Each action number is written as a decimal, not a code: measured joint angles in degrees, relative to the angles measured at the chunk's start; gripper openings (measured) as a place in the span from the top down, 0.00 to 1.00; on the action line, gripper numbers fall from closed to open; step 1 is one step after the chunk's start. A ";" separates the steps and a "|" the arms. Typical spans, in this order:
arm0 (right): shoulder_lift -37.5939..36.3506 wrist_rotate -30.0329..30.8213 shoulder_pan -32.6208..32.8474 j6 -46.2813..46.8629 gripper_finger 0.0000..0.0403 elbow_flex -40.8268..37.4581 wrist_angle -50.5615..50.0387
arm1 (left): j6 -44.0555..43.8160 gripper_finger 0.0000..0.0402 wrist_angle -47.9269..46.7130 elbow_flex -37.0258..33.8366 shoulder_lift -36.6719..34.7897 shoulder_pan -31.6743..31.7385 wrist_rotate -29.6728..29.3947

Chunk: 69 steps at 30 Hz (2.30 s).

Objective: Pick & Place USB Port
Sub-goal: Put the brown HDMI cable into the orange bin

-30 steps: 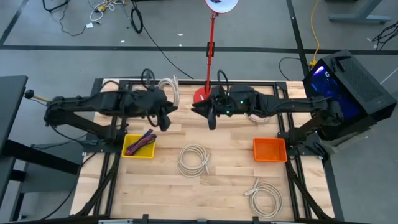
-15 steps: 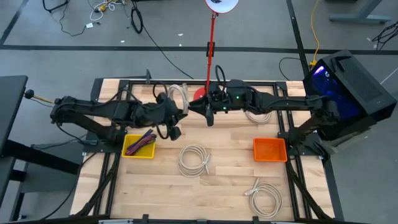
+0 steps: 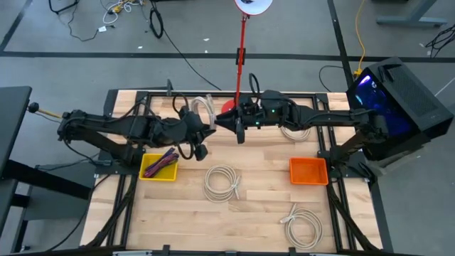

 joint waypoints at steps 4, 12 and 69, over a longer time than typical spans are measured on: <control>0.09 -1.40 -0.78 0.63 0.74 0.17 -2.27 | 0.39 0.90 1.20 0.00 0.15 -0.74 -0.37; 0.37 -2.98 -0.68 1.04 0.74 0.00 2.64 | 0.44 0.90 1.57 0.15 0.13 -0.81 -0.55; -26.02 0.65 1.54 1.37 0.96 0.09 -61.73 | -8.84 0.57 -18.77 0.07 -6.38 -0.68 -6.37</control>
